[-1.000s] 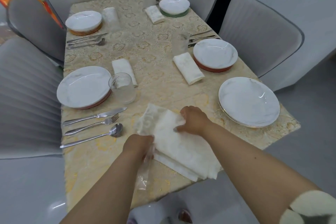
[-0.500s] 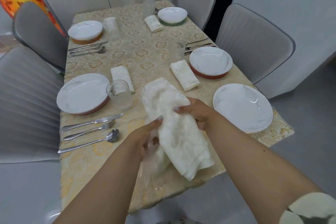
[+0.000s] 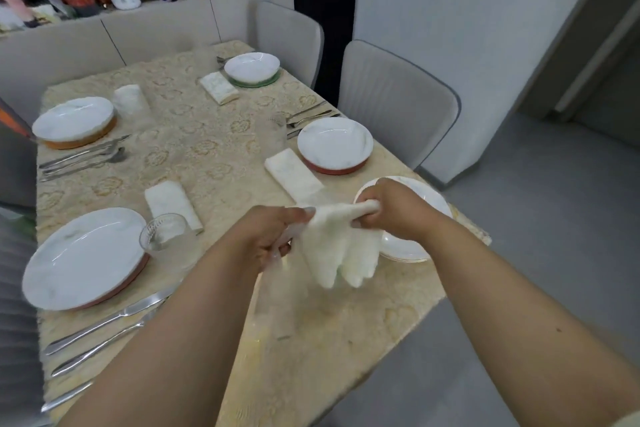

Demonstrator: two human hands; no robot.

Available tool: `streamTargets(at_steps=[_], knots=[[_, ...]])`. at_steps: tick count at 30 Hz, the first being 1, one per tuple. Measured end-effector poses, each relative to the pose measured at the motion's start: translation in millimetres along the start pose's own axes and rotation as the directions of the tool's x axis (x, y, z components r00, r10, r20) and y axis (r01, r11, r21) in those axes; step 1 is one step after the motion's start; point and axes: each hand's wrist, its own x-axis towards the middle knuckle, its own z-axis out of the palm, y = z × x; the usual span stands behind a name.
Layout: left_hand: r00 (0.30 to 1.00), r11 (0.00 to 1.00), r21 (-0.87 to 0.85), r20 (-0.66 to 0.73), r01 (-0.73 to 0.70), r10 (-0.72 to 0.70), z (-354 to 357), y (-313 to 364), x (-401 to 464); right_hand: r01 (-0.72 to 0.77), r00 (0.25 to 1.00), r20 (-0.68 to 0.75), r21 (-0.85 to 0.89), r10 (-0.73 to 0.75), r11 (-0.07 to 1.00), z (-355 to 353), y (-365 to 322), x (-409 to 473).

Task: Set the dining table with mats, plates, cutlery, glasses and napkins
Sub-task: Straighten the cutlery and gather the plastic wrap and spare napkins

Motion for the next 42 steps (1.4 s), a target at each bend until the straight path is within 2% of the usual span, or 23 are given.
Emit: streamTargets(at_steps=[2,5,6,8,10,11,12,13,14,15,18,20,22,24,26,28,30,31,32,34,36,38,42], knots=[[0.993,0.991,0.071,0.044,-0.115,0.112,15.5,18.0,4.8,0.018,0.971,-0.234,-0.138,-0.05,0.99,-18.3,10.6,0.5],[0.959,0.958,0.037,0.029,-0.284,0.283,40.2,44.1,15.4,0.125,0.79,-0.573,-0.199,-0.219,0.972,-46.2,19.8,-4.2],[0.949,0.948,0.033,0.022,-0.316,0.315,48.9,49.8,19.7,0.132,0.747,-0.623,-0.202,-0.232,0.97,-51.6,25.5,-5.3],[0.934,0.935,0.063,-0.053,-0.35,0.353,63.5,52.7,31.0,0.102,0.73,-0.655,-0.181,-0.197,0.978,-51.1,43.5,-5.5],[0.927,0.944,0.06,-0.178,-0.325,0.33,72.7,47.8,47.5,0.092,0.773,-0.605,-0.188,-0.189,0.978,-38.7,69.0,-6.4],[0.93,0.954,0.074,-0.212,-0.29,0.3,75.9,43.7,56.0,0.082,0.85,-0.499,-0.195,-0.17,0.977,-30.1,82.8,-8.2],[0.939,0.963,0.091,-0.217,-0.253,0.267,79.1,39.9,63.8,0.043,0.948,-0.302,-0.188,-0.1,0.981,-20.7,97.7,-9.9],[0.949,0.971,0.091,-0.21,-0.221,0.235,83.3,38.2,69.7,-0.019,0.998,-0.064,-0.173,0.008,0.985,-12.6,108.7,-13.8],[0.96,0.977,0.061,-0.186,-0.202,0.21,88.3,37.9,74.8,-0.098,0.985,0.128,-0.137,0.115,0.986,-6.9,119.7,-17.1],[0.97,0.983,0.02,-0.16,-0.181,0.182,94.7,38.5,78.2,-0.185,0.954,0.233,-0.03,0.187,0.982,-4.1,127.1,-18.6],[0.989,0.982,-0.149,-0.107,-0.115,0.1,123.3,39.0,86.6,-0.361,0.927,0.263,0.431,0.267,0.827,-10.1,135.5,-12.6],[0.99,0.976,-0.191,-0.109,-0.105,0.085,145.3,22.9,95.0,-0.38,0.911,0.187,0.724,0.368,0.575,-17.2,138.8,-3.9],[0.979,0.985,-0.119,-0.179,-0.124,0.102,161.2,-6.1,101.5,-0.371,0.874,0.179,0.848,0.452,0.379,-20.2,149.8,4.3],[0.944,0.981,0.113,-0.274,-0.159,0.185,171.1,-33.1,99.9,-0.423,0.868,0.202,0.781,0.454,0.46,-20.7,155.5,9.3],[0.895,0.908,0.361,-0.302,-0.211,0.328,177.5,-51.0,96.3,-0.425,0.883,0.114,0.608,0.455,0.671,-14.7,159.5,16.3],[0.841,0.77,0.601,-0.289,-0.212,0.457,181.1,-58.0,95.6,-0.38,0.912,-0.02,0.341,0.411,0.86,-8.5,162.4,24.0],[0.798,0.592,0.802,-0.308,-0.074,0.518,180.5,-61.9,97.5,-0.354,0.927,-0.055,0.205,0.372,0.912,-2.6,162.5,29.4],[0.794,0.576,0.817,-0.357,0.01,0.492,178.6,-64.1,98.8,-0.359,0.922,-0.089,0.164,0.377,0.919,0.7,162.9,31.4],[0.804,0.616,0.784,-0.414,0.076,0.427,176.5,-65.0,99.0,-0.384,0.907,-0.146,0.1,0.395,0.918,2.3,163.0,32.8],[0.839,0.801,0.589,-0.487,0.11,0.243,171.0,-67.9,102.0,-0.495,0.849,-0.267,-0.098,0.456,0.863,2.1,159.9,35.1],[0.889,0.925,0.369,-0.448,0.091,0.091,165.6,-72.1,108.5,-0.61,0.788,-0.26,-0.2,0.559,0.767,1.1,158.5,40.4],[0.932,0.942,0.329,-0.358,0.071,0.055,160.8,-76.7,113.4,-0.657,0.752,-0.175,-0.124,0.635,0.744,1.8,166.9,51.1],[0.929,0.941,0.336,-0.361,0.048,0.081,149.9,-86.9,111.6,-0.584,0.809,-0.102,-0.036,0.579,0.811,8.0,168.4,60.5]])
